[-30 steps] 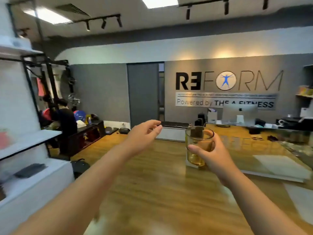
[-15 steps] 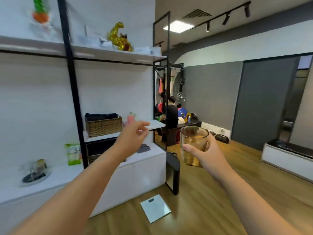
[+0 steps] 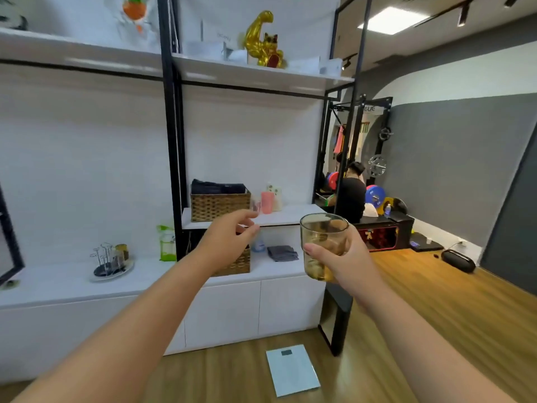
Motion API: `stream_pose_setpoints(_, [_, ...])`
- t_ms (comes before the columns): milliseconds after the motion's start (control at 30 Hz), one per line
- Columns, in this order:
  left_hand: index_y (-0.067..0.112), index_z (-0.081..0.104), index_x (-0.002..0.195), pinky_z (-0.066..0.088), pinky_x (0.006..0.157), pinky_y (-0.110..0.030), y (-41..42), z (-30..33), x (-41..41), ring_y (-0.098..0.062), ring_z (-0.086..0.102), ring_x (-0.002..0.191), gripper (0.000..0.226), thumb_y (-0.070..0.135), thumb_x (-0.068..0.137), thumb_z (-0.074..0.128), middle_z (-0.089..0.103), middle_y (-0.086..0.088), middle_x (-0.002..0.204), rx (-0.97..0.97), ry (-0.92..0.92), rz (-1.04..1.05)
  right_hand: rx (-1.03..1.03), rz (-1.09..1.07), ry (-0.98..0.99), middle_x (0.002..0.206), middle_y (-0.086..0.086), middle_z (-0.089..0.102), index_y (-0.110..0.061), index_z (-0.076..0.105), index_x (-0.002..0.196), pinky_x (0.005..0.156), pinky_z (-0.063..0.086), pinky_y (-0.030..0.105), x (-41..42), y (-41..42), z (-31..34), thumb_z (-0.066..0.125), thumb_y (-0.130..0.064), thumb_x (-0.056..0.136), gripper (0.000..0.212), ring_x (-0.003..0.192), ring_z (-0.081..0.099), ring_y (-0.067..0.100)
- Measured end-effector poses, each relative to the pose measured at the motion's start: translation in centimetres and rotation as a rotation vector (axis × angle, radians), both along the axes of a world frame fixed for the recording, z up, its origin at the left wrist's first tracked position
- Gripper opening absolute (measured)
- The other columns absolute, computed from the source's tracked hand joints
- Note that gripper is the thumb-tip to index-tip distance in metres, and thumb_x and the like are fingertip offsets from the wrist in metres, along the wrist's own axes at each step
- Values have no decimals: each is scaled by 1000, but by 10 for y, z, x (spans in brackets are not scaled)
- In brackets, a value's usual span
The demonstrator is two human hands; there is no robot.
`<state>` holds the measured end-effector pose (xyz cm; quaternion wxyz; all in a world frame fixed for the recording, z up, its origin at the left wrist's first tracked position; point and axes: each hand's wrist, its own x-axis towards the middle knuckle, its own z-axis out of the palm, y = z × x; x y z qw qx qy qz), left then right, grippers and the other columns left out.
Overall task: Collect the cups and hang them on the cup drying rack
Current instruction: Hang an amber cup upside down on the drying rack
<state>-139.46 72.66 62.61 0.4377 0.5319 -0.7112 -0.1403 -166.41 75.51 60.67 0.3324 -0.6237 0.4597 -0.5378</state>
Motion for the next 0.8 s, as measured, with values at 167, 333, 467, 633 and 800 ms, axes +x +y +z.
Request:
stream_pose_setpoints(167, [32,61,133,53,87,-24,-86,-32,14,3,62,99,34,32,99,62,65,21,110,33,20,26,29,35,-19,116,-18,74,-44,55,129,92,63,41,22,-96,-20,95,-58,62,79,108,71,3])
stream_pose_setpoints(333, [37,62,130,54,89,-29,-187,-33,57,2,62,102,31,34,99,61,65,19,114,12,7,78,40,87,-18,114,-29,71,-52,54,125,79,62,22,61,-208,-18,95,-57,63,74,105,68,-7])
stream_pose_setpoints(467, [33,62,131,51,87,-23,-246,-27,101,6,60,100,33,35,98,61,65,23,108,7,12,125,64,148,-55,111,-31,72,-56,54,122,76,61,20,101,-289,-14,94,-58,63,71,102,69,-8])
stream_pose_setpoints(633, [36,64,126,52,82,-20,-308,-23,167,3,62,98,29,36,98,62,65,22,106,9,30,222,71,250,-56,123,-19,72,-50,52,135,91,63,35,170,-381,-13,93,-61,59,87,113,70,7])
stream_pose_setpoints(800, [38,63,126,49,78,-18,-348,-26,235,5,63,94,28,36,98,60,66,23,105,7,56,383,60,387,-41,117,-21,74,-58,56,121,92,62,39,252,-457,-15,93,-61,62,69,106,71,0])
